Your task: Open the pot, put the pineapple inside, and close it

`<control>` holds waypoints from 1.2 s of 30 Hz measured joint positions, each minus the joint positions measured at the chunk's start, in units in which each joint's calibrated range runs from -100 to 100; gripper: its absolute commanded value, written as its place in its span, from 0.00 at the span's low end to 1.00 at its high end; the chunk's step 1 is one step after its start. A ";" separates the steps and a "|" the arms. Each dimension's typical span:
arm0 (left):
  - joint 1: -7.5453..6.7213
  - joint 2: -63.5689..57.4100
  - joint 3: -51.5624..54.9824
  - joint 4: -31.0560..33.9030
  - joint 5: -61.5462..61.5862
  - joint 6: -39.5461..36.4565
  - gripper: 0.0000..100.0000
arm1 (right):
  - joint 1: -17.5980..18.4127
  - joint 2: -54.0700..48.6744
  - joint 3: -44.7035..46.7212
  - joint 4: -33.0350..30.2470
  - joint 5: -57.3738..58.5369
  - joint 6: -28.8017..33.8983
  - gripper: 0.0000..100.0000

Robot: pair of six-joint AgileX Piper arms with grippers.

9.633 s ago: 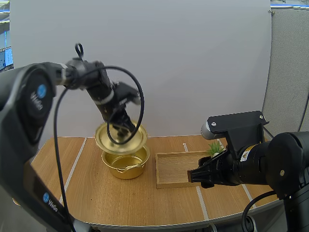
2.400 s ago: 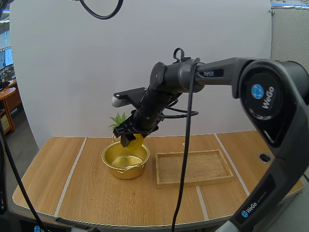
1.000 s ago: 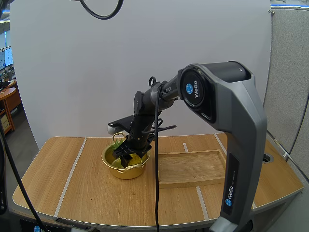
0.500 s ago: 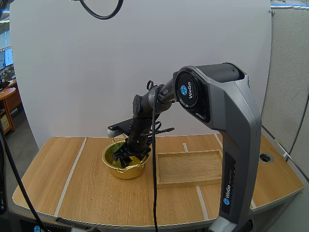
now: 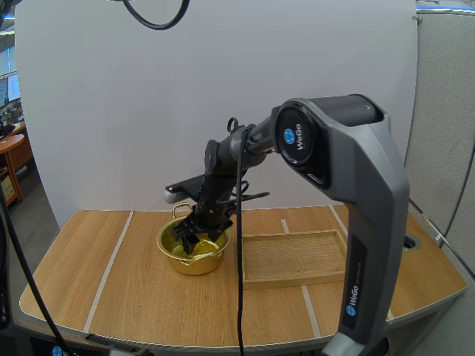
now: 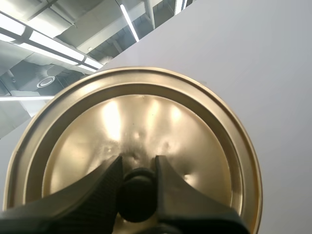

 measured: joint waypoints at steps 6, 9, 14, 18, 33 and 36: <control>0.00 0.00 0.00 0.00 0.00 0.00 0.00 | 0.00 -7.54 0.00 0.00 3.42 0.00 1.00; 0.00 0.00 0.00 0.00 0.00 0.00 0.00 | 0.00 -11.67 0.00 0.00 5.82 0.00 1.00; 0.00 0.00 0.00 0.00 0.00 0.00 0.00 | 0.00 -19.00 0.00 0.00 11.23 0.48 1.00; 0.00 0.00 0.00 0.00 0.00 0.00 0.00 | 0.00 -24.98 1.02 -0.15 13.73 1.19 1.00; 0.00 0.00 0.00 0.00 0.00 0.00 0.00 | 0.00 -49.06 14.06 -3.23 21.31 4.37 1.00; 0.00 0.00 0.00 0.00 0.00 0.00 0.00 | 0.00 -54.00 17.34 -3.97 21.89 5.61 1.00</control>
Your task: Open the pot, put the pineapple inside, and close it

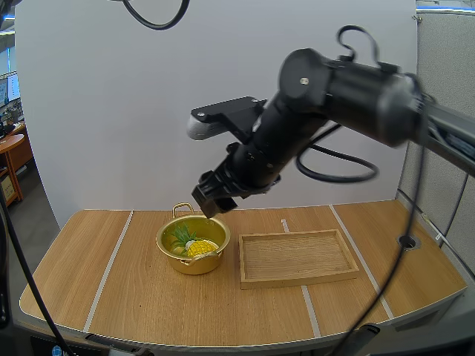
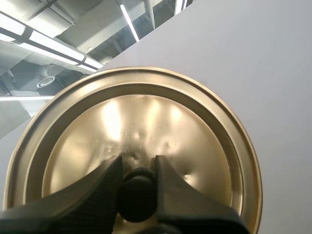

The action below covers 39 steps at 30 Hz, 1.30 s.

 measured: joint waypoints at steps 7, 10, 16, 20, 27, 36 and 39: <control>0.00 0.00 0.00 0.00 0.00 0.00 0.00 | 0.00 -10.95 6.64 -0.73 2.61 1.80 1.00; 0.00 0.00 0.00 0.00 0.00 0.00 0.00 | 0.00 -15.79 9.64 -0.73 3.44 2.52 1.00; 0.00 0.00 0.00 0.00 0.00 0.00 0.00 | 0.00 -25.46 14.11 -2.40 5.07 4.03 1.00; 0.00 0.00 0.00 0.00 0.00 0.00 0.00 | -0.10 -29.55 17.06 -3.84 6.48 4.81 1.00; 0.00 0.00 0.00 0.00 0.00 0.00 0.00 | -0.68 -34.11 20.29 -4.50 7.13 5.61 0.55; 0.00 0.00 0.00 0.00 0.00 0.00 0.00 | -0.68 -34.75 21.21 -4.59 7.78 6.06 0.00; 0.00 0.00 0.00 0.00 0.00 0.00 0.00 | -0.68 -35.16 21.21 -4.17 7.78 6.06 0.00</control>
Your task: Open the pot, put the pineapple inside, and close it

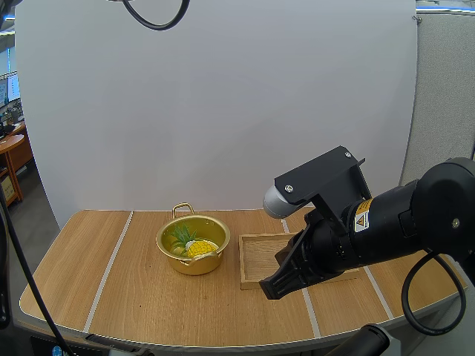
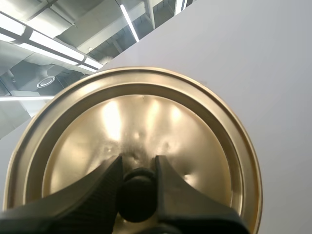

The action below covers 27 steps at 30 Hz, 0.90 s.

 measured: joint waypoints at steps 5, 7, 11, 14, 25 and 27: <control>0.00 0.00 0.00 0.00 0.00 0.00 0.00 | -0.13 -2.83 0.00 0.08 0.00 0.00 0.00; 0.00 0.00 0.00 0.00 0.00 0.00 0.00 | -0.36 -4.45 0.00 0.25 0.00 0.00 0.00; 0.00 0.00 0.00 0.00 0.00 0.00 0.00 | -1.17 -8.18 0.00 0.69 0.00 0.00 0.00; 0.00 0.00 0.00 0.00 0.00 0.00 0.00 | -1.25 -9.15 0.00 0.82 0.00 0.00 0.00; 0.00 0.00 0.00 0.00 0.00 0.00 0.00 | -1.25 -9.52 3.43 0.82 0.00 0.00 0.00; 0.00 0.00 0.00 0.00 0.00 0.00 0.00 | -1.25 -9.52 3.43 0.69 0.00 0.00 0.00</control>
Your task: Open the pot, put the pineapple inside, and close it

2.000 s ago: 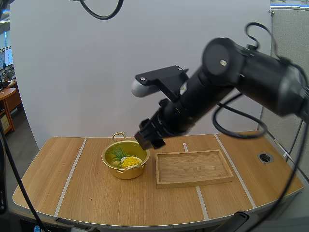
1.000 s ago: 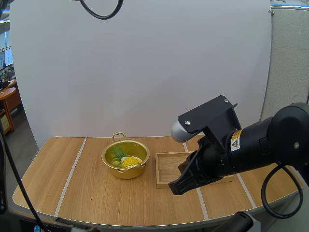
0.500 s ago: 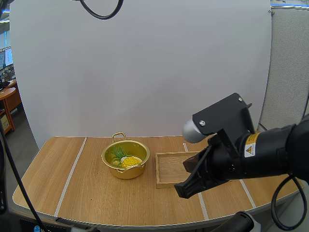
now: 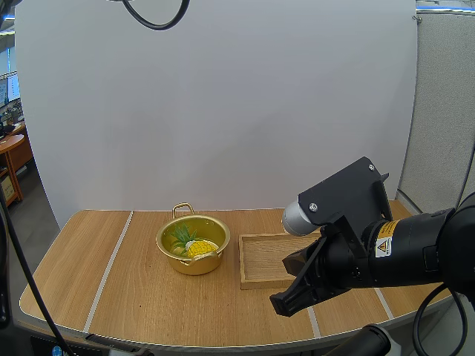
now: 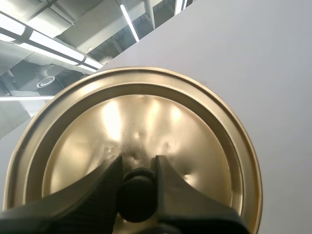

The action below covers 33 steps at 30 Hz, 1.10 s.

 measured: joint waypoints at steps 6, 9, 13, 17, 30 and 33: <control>0.00 0.00 0.00 0.00 1.25 -0.08 0.00 | 0.00 0.00 0.00 -0.47 0.00 0.00 0.00; 0.00 0.00 -0.10 0.00 5.28 -0.12 0.00 | -0.36 0.00 0.00 -0.71 0.00 0.00 0.00; 0.00 0.00 -0.15 0.00 17.26 -0.20 0.00 | -0.79 0.00 0.00 -0.71 0.00 0.00 0.00; 0.00 0.00 -0.15 0.00 28.63 -0.20 0.00 | -0.79 0.00 0.00 -0.71 0.00 0.00 0.00; 0.00 3.20 1.14 0.00 33.02 -0.20 0.00 | -0.79 0.00 0.00 -0.71 0.00 0.00 0.00; 0.00 3.35 6.04 -0.88 33.02 0.77 0.00 | -0.79 0.00 0.00 -0.71 0.00 0.00 0.00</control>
